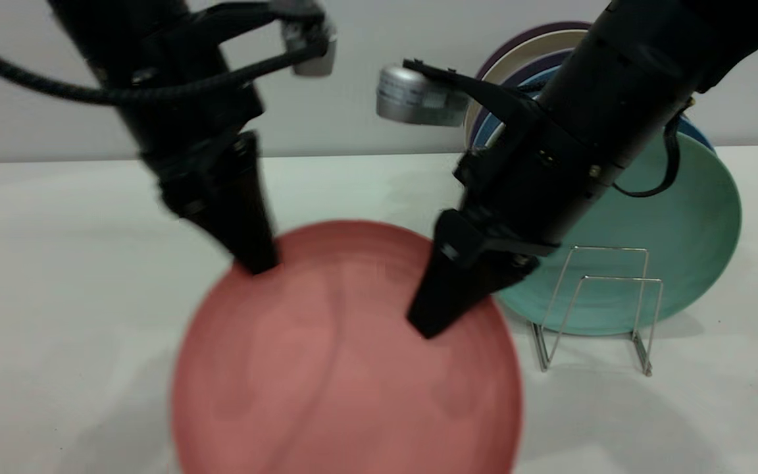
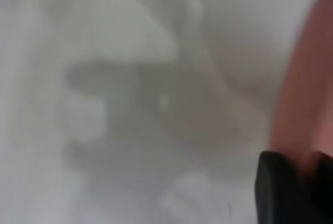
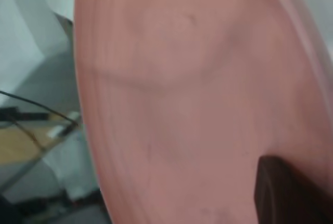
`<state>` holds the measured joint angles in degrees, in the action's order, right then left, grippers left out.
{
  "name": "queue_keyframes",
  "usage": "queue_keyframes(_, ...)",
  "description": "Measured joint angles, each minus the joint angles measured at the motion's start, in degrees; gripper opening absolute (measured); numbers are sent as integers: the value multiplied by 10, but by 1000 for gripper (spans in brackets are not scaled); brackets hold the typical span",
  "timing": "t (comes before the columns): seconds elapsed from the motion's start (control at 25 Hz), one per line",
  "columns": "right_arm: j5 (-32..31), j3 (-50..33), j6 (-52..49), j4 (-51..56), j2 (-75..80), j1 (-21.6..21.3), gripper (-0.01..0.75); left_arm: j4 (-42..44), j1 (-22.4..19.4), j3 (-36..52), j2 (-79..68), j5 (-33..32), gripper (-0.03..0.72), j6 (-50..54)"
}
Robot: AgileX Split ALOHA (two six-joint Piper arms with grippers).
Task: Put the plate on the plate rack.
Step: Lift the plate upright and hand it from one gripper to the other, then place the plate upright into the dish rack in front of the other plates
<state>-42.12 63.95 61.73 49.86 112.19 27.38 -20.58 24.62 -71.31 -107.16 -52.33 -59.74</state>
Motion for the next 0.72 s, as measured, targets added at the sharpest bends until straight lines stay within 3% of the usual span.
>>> queue_keyframes(0.24,5,0,-19,-42,-16,-2,71,12,-1,0,0,-37,529,78)
queue_keyframes(0.32,5,0,-33,-63,-28,-2,71,25,-1,0,0,-37,599,110)
queue_keyframes(0.48,-5,0,-86,-131,-60,-2,71,69,-1,0,1,-37,636,186)
queue_keyframes(0.72,-33,0,-147,-207,-104,-2,71,139,-17,0,1,-17,602,317)
